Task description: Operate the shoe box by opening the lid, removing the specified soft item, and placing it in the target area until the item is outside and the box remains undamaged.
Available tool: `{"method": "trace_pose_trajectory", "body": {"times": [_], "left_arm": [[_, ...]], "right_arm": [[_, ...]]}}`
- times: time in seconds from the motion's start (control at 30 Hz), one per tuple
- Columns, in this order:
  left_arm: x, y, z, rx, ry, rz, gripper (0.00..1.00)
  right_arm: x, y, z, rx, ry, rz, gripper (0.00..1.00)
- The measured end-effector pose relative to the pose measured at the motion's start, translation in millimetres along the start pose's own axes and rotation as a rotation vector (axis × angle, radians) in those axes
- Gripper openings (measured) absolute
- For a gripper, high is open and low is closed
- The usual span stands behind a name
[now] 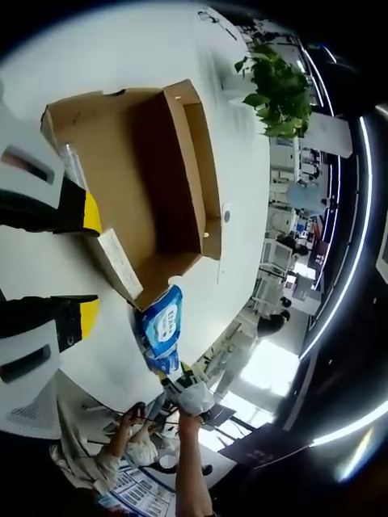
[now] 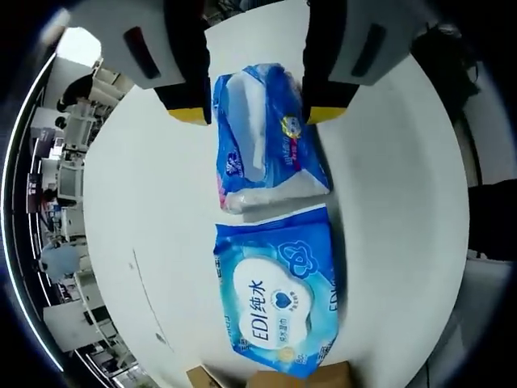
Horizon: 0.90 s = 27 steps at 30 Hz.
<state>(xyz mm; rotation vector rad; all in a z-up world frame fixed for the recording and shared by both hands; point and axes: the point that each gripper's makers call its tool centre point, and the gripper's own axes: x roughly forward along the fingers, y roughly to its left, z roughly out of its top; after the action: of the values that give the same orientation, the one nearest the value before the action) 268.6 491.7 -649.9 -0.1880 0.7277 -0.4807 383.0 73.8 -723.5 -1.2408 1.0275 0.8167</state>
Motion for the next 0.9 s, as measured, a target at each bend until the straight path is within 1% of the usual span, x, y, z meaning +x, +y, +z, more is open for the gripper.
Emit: {"method": "trace_pose_trajectory", "body": {"times": [0.2,0.37,0.5,0.6,0.7,0.73,0.87,0.9], "left_arm": [[-7.8,6.0,-3.5,-0.001,-0.008,-0.007,0.29],[-14.9,13.4,-5.6,-0.002,-0.012,-0.009,0.29],[-21.9,21.7,-7.8,-0.009,-0.017,-0.006,0.29],[-26.0,26.1,-9.2,-0.011,-0.018,-0.005,0.29],[-31.2,31.0,-8.4,-0.008,-0.029,-0.006,0.29],[-32.5,32.4,-8.5,-0.008,-0.032,-0.005,0.29],[-38.4,39.7,-12.6,-0.021,-0.040,0.001,0.29],[-39.5,40.9,-13.7,-0.023,-0.039,0.002,0.29]], "right_arm": [[-14.2,0.1,2.8,0.068,-0.013,-0.017,0.42],[-19.7,4.2,4.1,0.070,-0.005,-0.023,0.42],[-25.0,7.8,10.5,0.096,-0.011,-0.025,0.41],[-31.2,10.1,19.7,0.142,-0.027,-0.023,0.41],[-37.6,11.5,32.5,0.190,-0.066,-0.019,0.42],[-38.6,11.7,34.2,0.194,-0.068,-0.019,0.42],[-44.6,11.9,53.6,0.248,-0.111,-0.017,0.42],[-45.7,10.8,59.2,0.256,-0.118,-0.026,0.43]]}}
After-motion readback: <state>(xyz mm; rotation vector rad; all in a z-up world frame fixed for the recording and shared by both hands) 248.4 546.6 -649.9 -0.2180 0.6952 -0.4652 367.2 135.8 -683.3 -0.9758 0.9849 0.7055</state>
